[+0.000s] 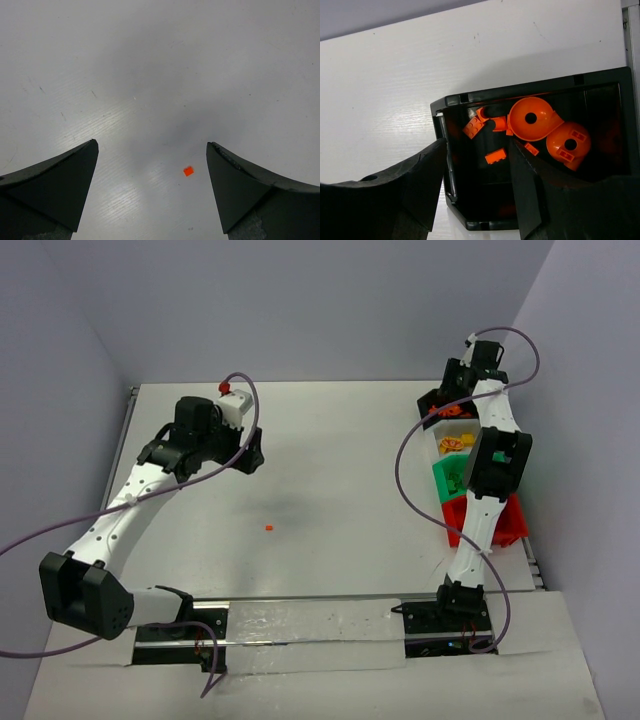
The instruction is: Sort the legos into containers by color
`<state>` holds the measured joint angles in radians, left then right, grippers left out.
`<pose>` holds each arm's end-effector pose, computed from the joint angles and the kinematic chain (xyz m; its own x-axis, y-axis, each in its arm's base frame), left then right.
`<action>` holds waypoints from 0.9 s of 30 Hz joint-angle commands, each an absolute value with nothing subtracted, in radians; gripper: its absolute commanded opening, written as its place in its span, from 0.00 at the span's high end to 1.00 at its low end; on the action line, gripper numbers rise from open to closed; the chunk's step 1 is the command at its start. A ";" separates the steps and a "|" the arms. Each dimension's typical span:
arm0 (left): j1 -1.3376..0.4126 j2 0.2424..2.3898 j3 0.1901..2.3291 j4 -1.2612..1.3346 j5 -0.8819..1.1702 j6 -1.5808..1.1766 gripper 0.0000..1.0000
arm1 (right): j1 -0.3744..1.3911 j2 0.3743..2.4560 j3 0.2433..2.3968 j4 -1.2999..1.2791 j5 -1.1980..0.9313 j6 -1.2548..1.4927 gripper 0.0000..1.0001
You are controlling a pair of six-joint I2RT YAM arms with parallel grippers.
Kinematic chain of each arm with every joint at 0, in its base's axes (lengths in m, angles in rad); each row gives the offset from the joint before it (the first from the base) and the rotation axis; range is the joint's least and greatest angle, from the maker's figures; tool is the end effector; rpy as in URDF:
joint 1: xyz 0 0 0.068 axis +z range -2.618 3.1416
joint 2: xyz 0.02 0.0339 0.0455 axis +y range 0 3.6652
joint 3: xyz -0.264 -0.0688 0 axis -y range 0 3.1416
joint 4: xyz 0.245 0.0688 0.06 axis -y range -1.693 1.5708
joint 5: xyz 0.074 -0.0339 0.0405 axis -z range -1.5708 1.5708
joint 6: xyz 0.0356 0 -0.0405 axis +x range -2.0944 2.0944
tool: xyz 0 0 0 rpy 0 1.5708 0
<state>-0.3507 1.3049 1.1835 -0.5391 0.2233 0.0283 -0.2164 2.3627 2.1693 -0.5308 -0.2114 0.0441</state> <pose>0.2668 -0.1060 0.3314 -0.5618 0.2349 -0.7932 0.5154 0.8494 -0.1135 0.5303 -0.1089 0.2387 -0.6440 0.1857 -0.7422 0.0849 0.9814 0.1719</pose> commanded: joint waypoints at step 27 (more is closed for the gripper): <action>0.206 1.265 1.183 -0.732 0.744 0.039 0.02 | 0.914 1.850 1.457 -0.601 -0.170 -0.350 0.43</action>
